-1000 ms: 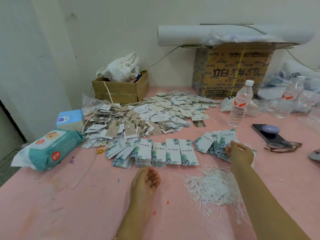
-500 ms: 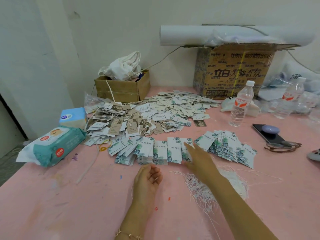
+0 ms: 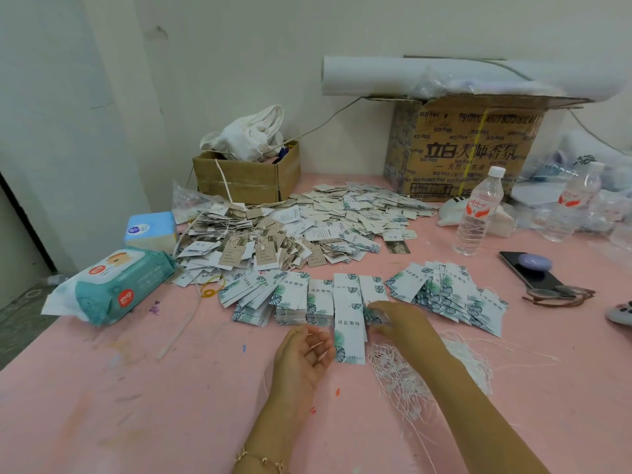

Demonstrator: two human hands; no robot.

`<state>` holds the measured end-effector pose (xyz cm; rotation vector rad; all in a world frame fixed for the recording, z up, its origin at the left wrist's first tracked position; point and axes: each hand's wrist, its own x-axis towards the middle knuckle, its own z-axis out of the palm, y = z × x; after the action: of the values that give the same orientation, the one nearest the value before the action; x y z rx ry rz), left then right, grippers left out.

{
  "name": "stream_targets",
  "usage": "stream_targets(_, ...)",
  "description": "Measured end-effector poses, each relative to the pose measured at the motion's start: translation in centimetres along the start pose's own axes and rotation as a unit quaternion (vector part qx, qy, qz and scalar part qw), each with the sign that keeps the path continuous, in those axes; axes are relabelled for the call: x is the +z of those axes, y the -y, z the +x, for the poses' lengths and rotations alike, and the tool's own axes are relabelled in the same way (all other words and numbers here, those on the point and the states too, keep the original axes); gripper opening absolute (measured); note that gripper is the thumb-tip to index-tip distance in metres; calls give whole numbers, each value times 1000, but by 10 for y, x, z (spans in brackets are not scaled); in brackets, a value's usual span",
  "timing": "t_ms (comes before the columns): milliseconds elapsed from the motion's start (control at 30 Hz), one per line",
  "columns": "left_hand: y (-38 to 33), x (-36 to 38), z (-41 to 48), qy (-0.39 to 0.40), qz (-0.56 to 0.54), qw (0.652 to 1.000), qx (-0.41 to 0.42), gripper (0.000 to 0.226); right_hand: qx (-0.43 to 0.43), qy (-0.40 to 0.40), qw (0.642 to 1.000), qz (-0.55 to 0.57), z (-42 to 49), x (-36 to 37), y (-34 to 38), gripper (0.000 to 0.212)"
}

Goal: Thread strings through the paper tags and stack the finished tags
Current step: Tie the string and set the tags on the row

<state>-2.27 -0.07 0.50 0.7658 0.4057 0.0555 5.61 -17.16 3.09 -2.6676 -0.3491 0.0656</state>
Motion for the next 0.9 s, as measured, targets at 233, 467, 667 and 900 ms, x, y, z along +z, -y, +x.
stream_targets(233, 5, -2, 1, 50, 45, 998, -19, 19, -44, -184, 980, -55, -1, 0, -4, 31)
stream_targets(467, 5, -1, 2, 52, 64, 997, -13, 27, -187, -418, 889, -2, -22, 4, 2, 27)
stream_targets(667, 6, 3, 3, 56, 28, 998, 17, 54, -361, -255, 897, -24, -43, 44, 24, 24)
stream_targets(900, 6, -14, 11, -32, 110, 982, 151, 26, -289, -229, 929, 0, -37, 46, 26, 20)
